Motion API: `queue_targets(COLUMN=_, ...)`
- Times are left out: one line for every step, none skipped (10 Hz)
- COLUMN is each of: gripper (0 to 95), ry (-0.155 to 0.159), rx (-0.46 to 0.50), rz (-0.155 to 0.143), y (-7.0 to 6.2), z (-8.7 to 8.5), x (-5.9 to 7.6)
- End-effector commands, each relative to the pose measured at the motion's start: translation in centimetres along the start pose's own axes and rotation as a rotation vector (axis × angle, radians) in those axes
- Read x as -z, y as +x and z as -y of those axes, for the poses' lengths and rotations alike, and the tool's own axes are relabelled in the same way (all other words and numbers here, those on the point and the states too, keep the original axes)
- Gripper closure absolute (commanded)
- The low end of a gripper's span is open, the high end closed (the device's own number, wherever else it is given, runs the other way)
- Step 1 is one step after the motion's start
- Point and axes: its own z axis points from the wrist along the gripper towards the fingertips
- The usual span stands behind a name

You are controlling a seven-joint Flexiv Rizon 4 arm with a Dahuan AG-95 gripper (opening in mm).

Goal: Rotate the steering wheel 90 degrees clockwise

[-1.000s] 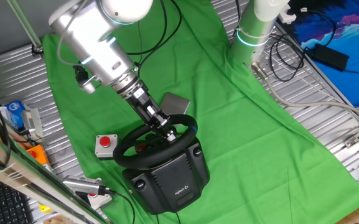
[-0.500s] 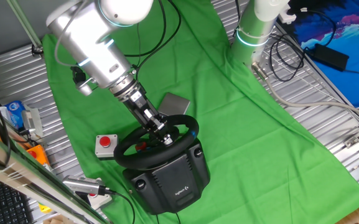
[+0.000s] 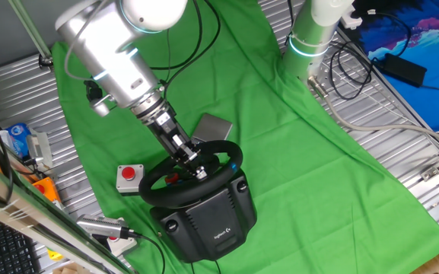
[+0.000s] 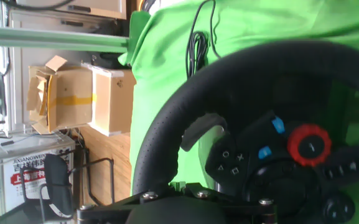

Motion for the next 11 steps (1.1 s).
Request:
queue_targets(gripper=95.0, ry=-0.007, rx=-0.007, rz=0.006, y=-0.47, z=-0.04, x=0.04)
queue_targets(gripper=95.0, ry=-0.007, rx=-0.010, rz=0.008, y=-0.92, z=-0.07, x=0.11)
queue_targets(gripper=95.0, ry=-0.003, rx=-0.003, rz=0.010, y=-1.28, z=0.08, x=0.16)
queue_targets(gripper=95.0, ry=0.009, rx=0.014, rz=0.008, y=-1.35, z=0.25, x=0.14)
queue_targets(gripper=95.0, ry=0.006, rx=0.013, rz=0.008, y=-1.36, z=0.27, x=0.14)
queue_targets(gripper=95.0, ry=0.007, rx=0.016, rz=0.007, y=-1.35, z=0.27, x=0.16)
queue_targets(gripper=95.0, ry=0.010, rx=0.021, rz=0.003, y=-1.28, z=0.30, x=0.21)
queue_targets(gripper=95.0, ry=0.018, rx=0.039, rz=0.000, y=-1.16, z=0.36, x=0.22)
queue_targets(gripper=95.0, ry=0.014, rx=0.044, rz=-0.005, y=-0.96, z=0.46, x=0.23)
queue_targets(gripper=95.0, ry=0.006, rx=0.048, rz=-0.003, y=-0.77, z=0.55, x=0.22)
queue_targets(gripper=95.0, ry=0.005, rx=0.055, rz=-0.004, y=-0.67, z=0.60, x=0.23)
